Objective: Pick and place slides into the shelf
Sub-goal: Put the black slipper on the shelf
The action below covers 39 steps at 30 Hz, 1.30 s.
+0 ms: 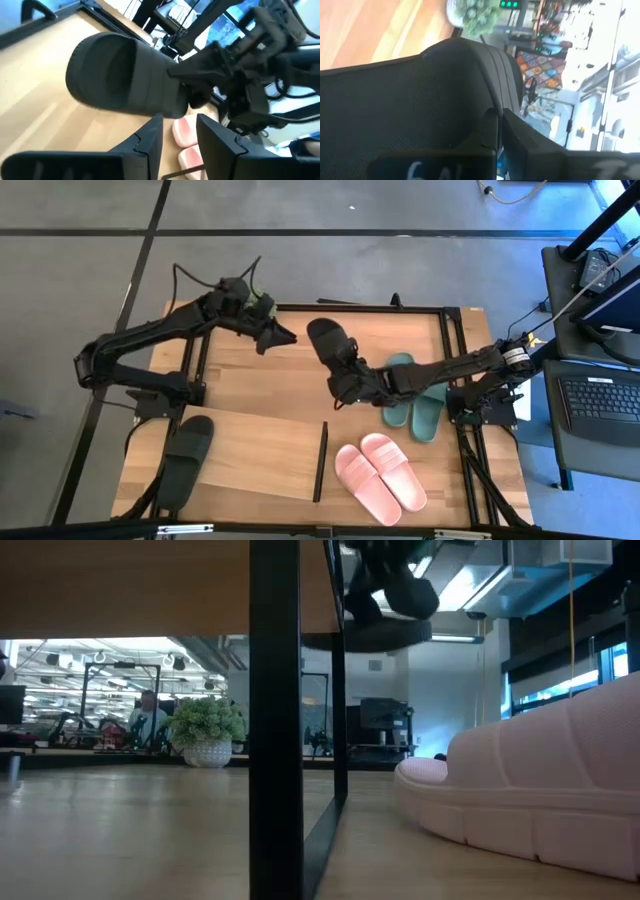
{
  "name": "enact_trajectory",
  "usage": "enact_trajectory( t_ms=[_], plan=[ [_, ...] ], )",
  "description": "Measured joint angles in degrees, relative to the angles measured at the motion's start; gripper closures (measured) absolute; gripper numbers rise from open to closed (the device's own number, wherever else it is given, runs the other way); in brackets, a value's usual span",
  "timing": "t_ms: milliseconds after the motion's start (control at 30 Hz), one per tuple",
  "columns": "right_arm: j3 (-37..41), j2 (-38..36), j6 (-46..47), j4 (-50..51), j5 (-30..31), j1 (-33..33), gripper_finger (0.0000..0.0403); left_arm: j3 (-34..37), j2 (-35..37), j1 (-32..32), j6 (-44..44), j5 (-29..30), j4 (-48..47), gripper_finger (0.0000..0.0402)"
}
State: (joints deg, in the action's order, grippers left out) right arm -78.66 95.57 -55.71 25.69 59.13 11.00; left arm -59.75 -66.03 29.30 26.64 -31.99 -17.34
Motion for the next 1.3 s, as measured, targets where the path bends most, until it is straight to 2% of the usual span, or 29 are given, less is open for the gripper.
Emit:
enact_trajectory(
  t_ms=[233,533,767,900,1000,1133,1300],
  plan=[
    [-0.80,0.00,-5.28,-4.59,-1.98,2.69,0.0391,-0.56,-5.15,-0.02,2.90,-4.40,-0.18,0.0303],
    [-0.80,0.00,-4.52,-5.03,-3.68,3.17,0.0390,-0.56,-8.90,-1.37,0.87,-4.93,0.84,0.0305],
    [-0.78,0.00,-4.54,-6.94,-8.65,3.17,0.0390,-0.56,-10.94,-3.35,0.86,-7.19,2.33,0.0305],
    [-0.78,0.00,-4.55,-7.60,-8.82,3.13,0.0390,-0.56,-11.20,-3.56,0.09,-10.81,4.18,0.0306],
    [-0.78,0.00,-4.48,-7.58,-8.66,3.13,0.0390,-0.56,-11.20,-3.93,-0.20,-10.94,5.34,0.0306],
    [-0.78,0.00,-4.30,-7.68,-8.52,3.15,0.0390,-0.56,-11.20,-3.96,-1.01,-10.80,6.50,0.0326],
    [-0.78,0.00,-4.30,-7.96,-8.58,3.15,0.0390,-0.56,-11.20,-4.03,-1.71,-11.08,6.51,0.0376]
  ],
)
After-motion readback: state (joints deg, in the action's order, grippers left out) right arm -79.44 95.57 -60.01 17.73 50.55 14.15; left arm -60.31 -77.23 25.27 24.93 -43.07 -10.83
